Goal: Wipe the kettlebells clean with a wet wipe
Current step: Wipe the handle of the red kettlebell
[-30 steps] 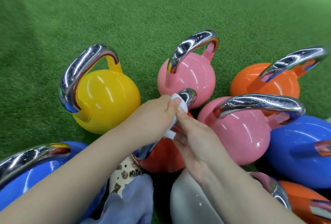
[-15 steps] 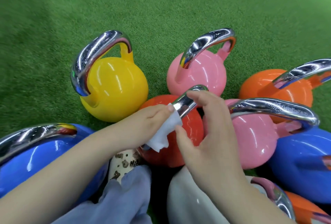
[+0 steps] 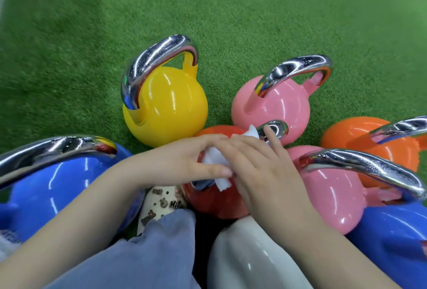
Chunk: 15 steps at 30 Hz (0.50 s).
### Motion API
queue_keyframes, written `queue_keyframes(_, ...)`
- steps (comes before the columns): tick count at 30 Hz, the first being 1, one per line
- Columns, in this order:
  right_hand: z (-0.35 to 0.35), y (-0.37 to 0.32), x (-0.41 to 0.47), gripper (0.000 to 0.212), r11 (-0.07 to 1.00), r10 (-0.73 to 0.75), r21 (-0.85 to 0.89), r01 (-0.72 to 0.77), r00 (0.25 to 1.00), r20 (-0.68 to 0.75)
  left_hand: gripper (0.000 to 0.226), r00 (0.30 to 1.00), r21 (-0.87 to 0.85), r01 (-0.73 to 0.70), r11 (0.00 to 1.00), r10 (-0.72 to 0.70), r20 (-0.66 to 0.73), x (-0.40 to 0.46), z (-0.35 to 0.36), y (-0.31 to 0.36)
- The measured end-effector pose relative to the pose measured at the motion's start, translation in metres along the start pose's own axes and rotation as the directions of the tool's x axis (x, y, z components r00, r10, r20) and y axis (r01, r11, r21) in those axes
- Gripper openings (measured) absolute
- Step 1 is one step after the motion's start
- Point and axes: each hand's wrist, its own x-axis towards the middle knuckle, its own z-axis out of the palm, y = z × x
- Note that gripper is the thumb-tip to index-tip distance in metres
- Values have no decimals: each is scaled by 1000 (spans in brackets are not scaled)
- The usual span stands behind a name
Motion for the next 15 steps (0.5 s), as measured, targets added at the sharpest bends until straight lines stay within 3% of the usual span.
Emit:
queue_keyframes(2,2,8,-1,41,990,-81,-117,77,996,-26,43,993,-165,-27,986,8,-116,-7,5,-9)
queue_keyframes(3,1,12,2,41,980,-96,-180,88,995,-35,41,980,-220,-22,975,-22,-196,-7,8,-16)
queue_keyframes(6,1,20,14,40,945,-117,-311,103,993,-28,62,925,-251,55,967,-144,-351,-3,16,-31)
queue_keyframes(8,8,13,21,30,941,-127,-321,103,990,-56,61,906,-240,69,968,-161,-392,0,21,-34)
queue_keyframes(10,17,3,28,25,934,-175,-329,137,981,-88,46,894,-252,50,966,-156,-421,3,23,-34)
queue_keyframes(15,30,4,30,26,921,-311,-309,239,926,-213,47,876,-319,17,948,-168,-452,6,27,-38)
